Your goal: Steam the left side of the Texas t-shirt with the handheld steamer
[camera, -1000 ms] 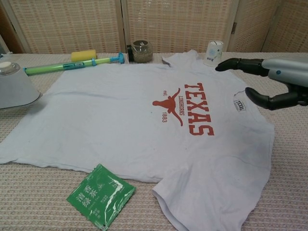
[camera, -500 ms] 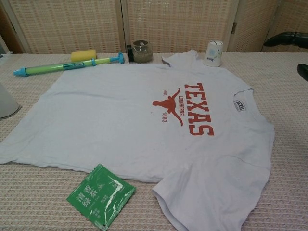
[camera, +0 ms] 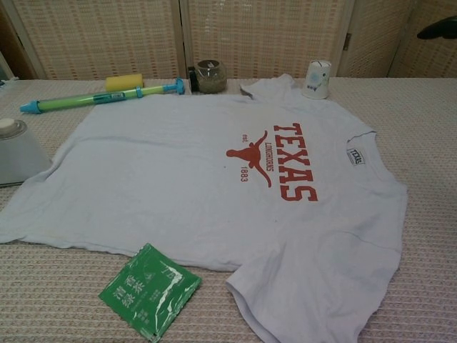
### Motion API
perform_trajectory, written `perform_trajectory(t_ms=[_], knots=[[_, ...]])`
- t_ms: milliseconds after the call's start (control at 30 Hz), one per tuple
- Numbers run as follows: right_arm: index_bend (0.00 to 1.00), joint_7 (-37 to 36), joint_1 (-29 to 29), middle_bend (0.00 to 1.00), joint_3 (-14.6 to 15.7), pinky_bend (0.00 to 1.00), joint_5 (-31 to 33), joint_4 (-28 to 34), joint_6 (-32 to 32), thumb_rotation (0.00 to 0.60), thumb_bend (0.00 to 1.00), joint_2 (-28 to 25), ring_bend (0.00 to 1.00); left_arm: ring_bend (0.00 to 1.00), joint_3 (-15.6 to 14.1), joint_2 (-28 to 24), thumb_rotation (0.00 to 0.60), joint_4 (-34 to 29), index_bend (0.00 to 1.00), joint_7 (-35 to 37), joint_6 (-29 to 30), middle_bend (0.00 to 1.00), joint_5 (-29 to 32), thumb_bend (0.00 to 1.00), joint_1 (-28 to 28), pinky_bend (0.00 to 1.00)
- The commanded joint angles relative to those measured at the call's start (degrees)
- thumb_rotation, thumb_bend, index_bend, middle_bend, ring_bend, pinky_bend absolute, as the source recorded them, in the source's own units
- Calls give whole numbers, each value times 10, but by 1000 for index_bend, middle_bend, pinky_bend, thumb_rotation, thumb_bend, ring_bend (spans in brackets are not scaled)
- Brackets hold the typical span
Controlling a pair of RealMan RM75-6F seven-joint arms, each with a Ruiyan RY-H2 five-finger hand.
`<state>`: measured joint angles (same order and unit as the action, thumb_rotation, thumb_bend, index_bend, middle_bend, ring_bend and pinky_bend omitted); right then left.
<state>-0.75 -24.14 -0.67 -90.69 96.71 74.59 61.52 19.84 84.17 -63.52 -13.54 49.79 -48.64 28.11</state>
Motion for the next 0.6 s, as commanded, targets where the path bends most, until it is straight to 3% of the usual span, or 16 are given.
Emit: perform_trajectory(t_ms=[33,267,367,600], knots=[[0,-3,3,0,-2,0,0,-3,2,200,631,0,0,0,-5,-33,600,-53,0,-39,54,0,7,14,-13,86],[0,-12,8,0,-9,0,-5,-12,8,198,630,2,0,0,-13,-18,600,-37,0,-73,80,0,26,0,-5,46],[0,-17,12,0,-9,0,-7,-12,10,199,629,0,0,0,-22,5,600,11,0,-79,109,0,5,0,-1,46],[0,-18,18,0,-12,0,-5,-8,10,198,629,-7,0,0,-31,-38,600,-44,0,-65,120,0,-7,0,-22,43]])
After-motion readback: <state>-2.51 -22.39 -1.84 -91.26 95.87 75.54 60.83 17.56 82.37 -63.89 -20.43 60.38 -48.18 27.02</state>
